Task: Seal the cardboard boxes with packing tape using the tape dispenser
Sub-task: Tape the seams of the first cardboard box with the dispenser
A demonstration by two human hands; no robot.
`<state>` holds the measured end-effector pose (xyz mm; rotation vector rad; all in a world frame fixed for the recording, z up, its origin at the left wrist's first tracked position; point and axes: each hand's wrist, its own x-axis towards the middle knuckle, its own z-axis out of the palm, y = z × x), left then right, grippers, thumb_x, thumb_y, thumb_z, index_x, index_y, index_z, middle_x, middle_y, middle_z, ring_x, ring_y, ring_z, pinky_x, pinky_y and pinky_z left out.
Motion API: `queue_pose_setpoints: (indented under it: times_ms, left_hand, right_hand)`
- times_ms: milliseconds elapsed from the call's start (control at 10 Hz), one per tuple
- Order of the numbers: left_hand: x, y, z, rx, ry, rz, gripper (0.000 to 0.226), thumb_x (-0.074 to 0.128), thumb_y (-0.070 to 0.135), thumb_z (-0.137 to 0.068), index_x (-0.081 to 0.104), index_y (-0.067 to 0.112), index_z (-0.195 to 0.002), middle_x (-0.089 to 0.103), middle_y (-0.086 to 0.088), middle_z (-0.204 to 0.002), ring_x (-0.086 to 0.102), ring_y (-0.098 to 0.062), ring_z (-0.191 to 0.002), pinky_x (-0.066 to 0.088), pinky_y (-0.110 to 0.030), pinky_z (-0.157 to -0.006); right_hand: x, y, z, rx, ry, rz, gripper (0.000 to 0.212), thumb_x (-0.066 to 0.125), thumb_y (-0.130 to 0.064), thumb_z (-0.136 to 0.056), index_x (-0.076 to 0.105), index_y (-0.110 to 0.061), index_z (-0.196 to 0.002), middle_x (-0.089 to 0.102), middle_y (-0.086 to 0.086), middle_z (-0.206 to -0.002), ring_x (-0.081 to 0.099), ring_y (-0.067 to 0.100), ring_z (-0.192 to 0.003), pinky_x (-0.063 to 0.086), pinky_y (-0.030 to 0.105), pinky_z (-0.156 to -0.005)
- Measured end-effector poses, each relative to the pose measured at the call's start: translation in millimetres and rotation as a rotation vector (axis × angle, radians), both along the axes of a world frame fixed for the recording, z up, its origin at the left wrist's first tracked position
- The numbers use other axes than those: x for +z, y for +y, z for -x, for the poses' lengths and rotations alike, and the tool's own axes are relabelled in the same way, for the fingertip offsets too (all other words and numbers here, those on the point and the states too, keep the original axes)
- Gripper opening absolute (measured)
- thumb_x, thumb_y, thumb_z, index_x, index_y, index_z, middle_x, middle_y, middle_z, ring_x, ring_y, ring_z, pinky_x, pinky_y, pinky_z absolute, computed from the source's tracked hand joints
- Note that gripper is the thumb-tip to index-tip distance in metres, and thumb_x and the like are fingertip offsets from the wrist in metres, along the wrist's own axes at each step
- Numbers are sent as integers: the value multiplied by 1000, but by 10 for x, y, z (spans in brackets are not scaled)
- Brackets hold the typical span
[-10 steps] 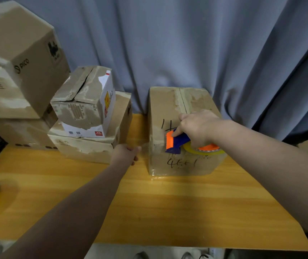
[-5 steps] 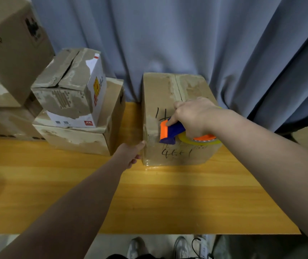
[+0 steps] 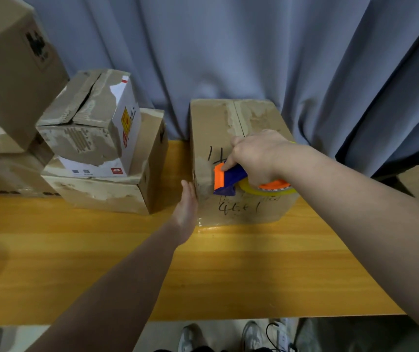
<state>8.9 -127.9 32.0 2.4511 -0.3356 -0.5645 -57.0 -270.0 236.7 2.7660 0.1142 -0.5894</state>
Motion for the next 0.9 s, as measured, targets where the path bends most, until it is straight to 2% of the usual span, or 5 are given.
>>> queue_pose_setpoints:
  times_ms: [100, 200, 300, 600, 900]
  left_hand:
    - [259, 109, 61, 103, 484, 598, 64, 29, 60, -96, 25, 27, -150, 24, 1, -156, 20, -19, -143, 16, -41, -117]
    - [343, 213, -79, -56, 75, 592, 61, 45, 2, -96, 29, 29, -148, 18, 6, -157, 12, -14, -145, 13, -37, -118]
    - [408, 259, -209, -478, -273, 294, 73, 56, 0, -90, 23, 30, -148, -1, 7, -155, -8, -11, -143, -4, -34, -116]
    - [275, 64, -360, -560, -660, 56, 70, 72, 26, -81, 37, 23, -141, 9, 5, -157, -9, -11, -140, -6, -36, -116]
    - [399, 122, -386, -641, -806, 188, 44, 57, 32, -89, 59, 10, -126, 53, -6, -136, 42, -24, -133, 26, -36, -113]
  right_hand:
    - [14, 2, 6, -3, 1, -7, 61, 58, -19, -86, 42, -48, -138, 29, -6, -102, 48, 21, -107, 38, 34, -74]
    - [12, -11, 17, -1, 3, -2, 61, 59, -20, -86, 43, -48, -138, 33, -5, -105, 49, 21, -111, 38, 33, -76]
    - [18, -14, -1, -6, 10, -12, 62, 60, -20, -84, 43, -48, -137, 32, -7, -104, 47, 18, -107, 36, 32, -75]
    - [15, -27, -50, 2, 23, -13, 64, 61, -19, -84, 43, -48, -138, 29, -8, -103, 49, 19, -115, 40, 32, -78]
    - [42, -74, -99, 38, 33, 4, 65, 65, -21, -82, 43, -46, -138, 38, -10, -106, 39, 13, -94, 36, 31, -69]
